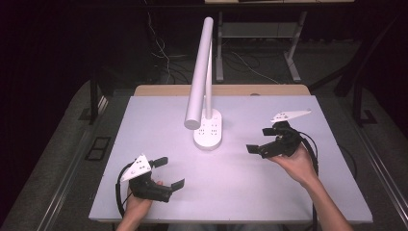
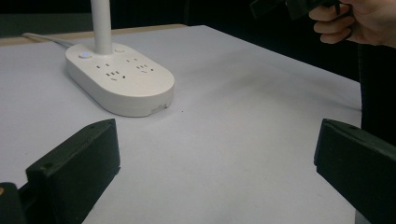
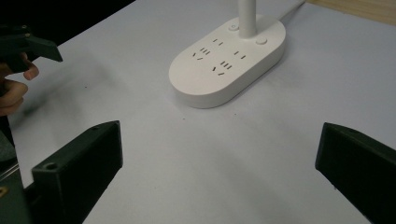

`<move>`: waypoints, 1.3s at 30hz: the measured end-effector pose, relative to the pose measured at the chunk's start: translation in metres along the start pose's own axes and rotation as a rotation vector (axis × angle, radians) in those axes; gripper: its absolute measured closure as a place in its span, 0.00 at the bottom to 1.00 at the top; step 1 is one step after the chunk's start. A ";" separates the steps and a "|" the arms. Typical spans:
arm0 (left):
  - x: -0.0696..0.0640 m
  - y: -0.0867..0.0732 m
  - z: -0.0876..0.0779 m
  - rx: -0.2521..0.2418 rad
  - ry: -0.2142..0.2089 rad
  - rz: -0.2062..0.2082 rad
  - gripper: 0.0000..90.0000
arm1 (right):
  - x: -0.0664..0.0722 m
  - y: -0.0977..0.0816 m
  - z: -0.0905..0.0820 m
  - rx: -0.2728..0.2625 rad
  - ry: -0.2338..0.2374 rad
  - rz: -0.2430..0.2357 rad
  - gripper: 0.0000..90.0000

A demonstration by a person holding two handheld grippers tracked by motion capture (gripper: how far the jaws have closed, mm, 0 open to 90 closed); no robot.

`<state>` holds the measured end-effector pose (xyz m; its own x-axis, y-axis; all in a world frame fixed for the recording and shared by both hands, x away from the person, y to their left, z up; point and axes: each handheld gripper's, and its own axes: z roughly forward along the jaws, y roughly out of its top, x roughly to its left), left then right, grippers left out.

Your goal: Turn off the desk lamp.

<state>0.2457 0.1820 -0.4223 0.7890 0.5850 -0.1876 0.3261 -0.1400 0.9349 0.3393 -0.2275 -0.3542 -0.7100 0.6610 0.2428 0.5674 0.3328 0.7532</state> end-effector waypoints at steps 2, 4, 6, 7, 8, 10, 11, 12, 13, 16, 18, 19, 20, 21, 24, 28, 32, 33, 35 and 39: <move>0.000 0.000 0.000 0.001 -0.001 0.002 0.00 | -0.001 0.002 0.002 0.002 -0.001 -0.001 0.01; 0.000 0.000 0.001 0.003 -0.002 0.002 0.00 | -0.001 0.006 0.005 0.007 -0.002 -0.001 0.01; 0.000 0.000 0.000 0.002 -0.002 0.002 0.00 | -0.003 0.013 0.008 0.006 0.000 -0.006 0.01; 0.000 0.000 0.000 0.002 -0.002 0.002 0.00 | -0.003 0.015 0.010 0.007 0.000 -0.006 0.01; 0.000 0.000 0.000 0.003 -0.003 0.002 0.00 | -0.004 0.017 0.011 0.007 0.000 -0.006 0.01; 0.000 0.000 0.001 0.003 -0.005 0.002 0.00 | -0.004 0.020 0.012 0.006 0.000 -0.007 0.01; 0.000 0.000 0.001 0.003 -0.007 0.002 0.00 | -0.005 0.022 0.014 0.010 0.001 -0.009 0.01; 0.000 0.000 0.001 0.004 -0.007 0.003 0.00 | -0.005 0.024 0.016 0.012 0.000 -0.014 0.01; 0.000 0.000 0.001 0.004 -0.008 0.002 0.00 | -0.005 0.026 0.018 0.014 0.000 -0.015 0.01; 0.000 0.000 0.001 0.006 -0.008 0.004 0.00 | -0.006 0.032 0.023 0.021 0.001 -0.022 0.01; 0.000 0.000 0.001 0.006 -0.008 0.003 0.00 | -0.005 0.036 0.027 0.022 0.003 -0.024 0.01; 0.000 0.000 0.001 0.005 -0.008 0.003 0.00 | -0.006 0.038 0.028 0.022 0.004 -0.024 0.01; 0.000 0.000 0.001 0.006 -0.008 0.003 0.00 | -0.006 0.040 0.030 0.022 0.007 -0.027 0.01; 0.000 0.000 0.001 0.006 -0.009 0.002 0.00 | -0.007 0.042 0.031 0.024 0.004 -0.031 0.01; -0.001 0.000 0.001 0.007 -0.011 0.004 0.00 | -0.008 0.047 0.036 0.026 0.004 -0.036 0.01; -0.001 0.000 0.001 0.006 -0.010 0.004 0.00 | -0.011 0.054 0.044 0.027 0.008 -0.034 0.01; 0.000 0.000 0.001 0.003 -0.010 0.000 0.00 | -0.014 0.062 0.053 0.031 0.007 -0.032 0.01; 0.000 0.000 0.001 0.005 -0.010 0.000 0.00 | -0.015 0.065 0.055 0.030 0.007 -0.028 0.01; 0.000 0.000 0.001 0.006 -0.009 0.001 0.00 | -0.017 0.069 0.058 0.029 0.007 -0.025 0.01; 0.001 0.000 0.000 0.004 -0.008 0.001 0.00 | -0.021 0.074 0.061 0.025 0.010 -0.019 0.01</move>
<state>0.2464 0.1821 -0.4226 0.7934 0.5785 -0.1893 0.3276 -0.1438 0.9338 0.4212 -0.1756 -0.3408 -0.7245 0.6480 0.2348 0.5641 0.3617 0.7422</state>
